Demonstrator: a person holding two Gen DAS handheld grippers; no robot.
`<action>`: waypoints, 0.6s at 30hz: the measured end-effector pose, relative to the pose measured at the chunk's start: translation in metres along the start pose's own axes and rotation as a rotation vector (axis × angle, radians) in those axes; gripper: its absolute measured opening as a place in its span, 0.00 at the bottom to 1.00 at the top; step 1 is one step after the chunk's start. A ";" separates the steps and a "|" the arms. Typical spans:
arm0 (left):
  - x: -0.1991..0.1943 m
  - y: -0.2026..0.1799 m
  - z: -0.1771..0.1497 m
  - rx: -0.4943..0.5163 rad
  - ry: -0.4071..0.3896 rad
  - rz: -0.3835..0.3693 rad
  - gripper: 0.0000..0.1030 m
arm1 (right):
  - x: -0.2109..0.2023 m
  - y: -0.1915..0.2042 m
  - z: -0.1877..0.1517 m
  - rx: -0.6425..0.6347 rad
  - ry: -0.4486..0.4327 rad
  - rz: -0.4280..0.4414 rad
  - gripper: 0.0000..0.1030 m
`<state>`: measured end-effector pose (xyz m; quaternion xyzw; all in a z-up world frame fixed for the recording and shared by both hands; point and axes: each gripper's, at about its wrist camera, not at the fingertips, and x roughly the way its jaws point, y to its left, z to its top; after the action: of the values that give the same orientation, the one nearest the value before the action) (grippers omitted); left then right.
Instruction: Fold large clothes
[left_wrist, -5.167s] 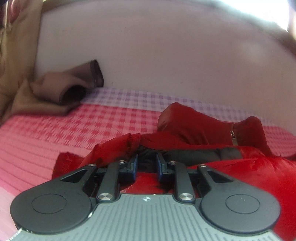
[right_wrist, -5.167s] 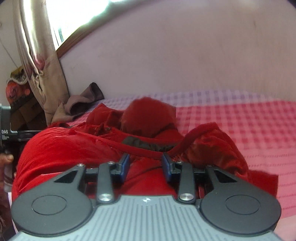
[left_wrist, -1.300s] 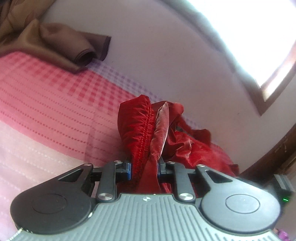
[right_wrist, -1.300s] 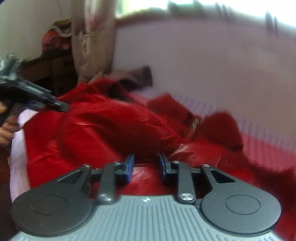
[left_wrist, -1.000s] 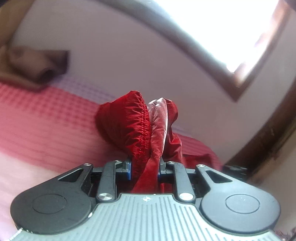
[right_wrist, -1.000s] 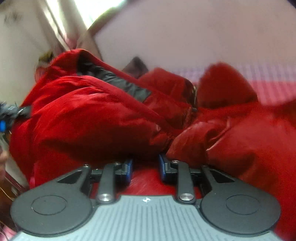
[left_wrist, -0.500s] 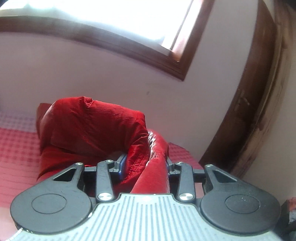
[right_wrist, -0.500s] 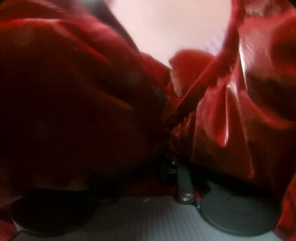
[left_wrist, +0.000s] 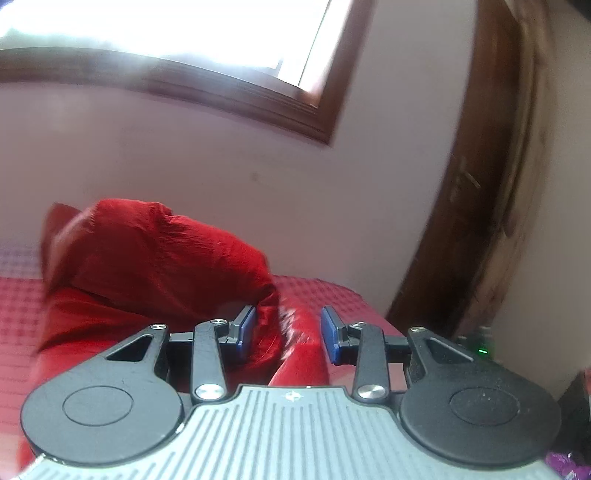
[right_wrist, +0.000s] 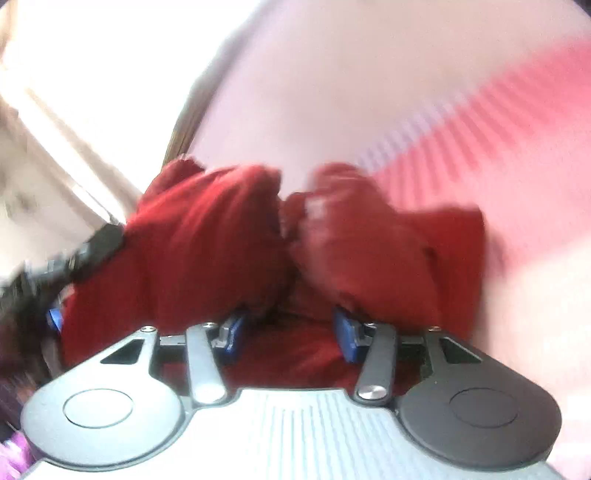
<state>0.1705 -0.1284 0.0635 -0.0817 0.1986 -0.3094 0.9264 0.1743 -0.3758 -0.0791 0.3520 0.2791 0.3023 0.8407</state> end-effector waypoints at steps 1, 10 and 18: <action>0.007 -0.007 -0.003 0.020 0.011 -0.010 0.36 | -0.003 -0.012 -0.001 0.044 -0.003 0.020 0.43; 0.059 -0.022 -0.047 0.002 0.081 -0.108 0.35 | -0.076 -0.057 0.028 0.262 -0.174 0.153 0.77; 0.070 -0.028 -0.062 0.046 0.076 -0.107 0.35 | -0.044 0.070 0.096 -0.259 0.003 -0.050 0.92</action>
<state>0.1809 -0.1950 -0.0070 -0.0590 0.2220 -0.3659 0.9019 0.1889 -0.4081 0.0424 0.2329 0.2475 0.3154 0.8860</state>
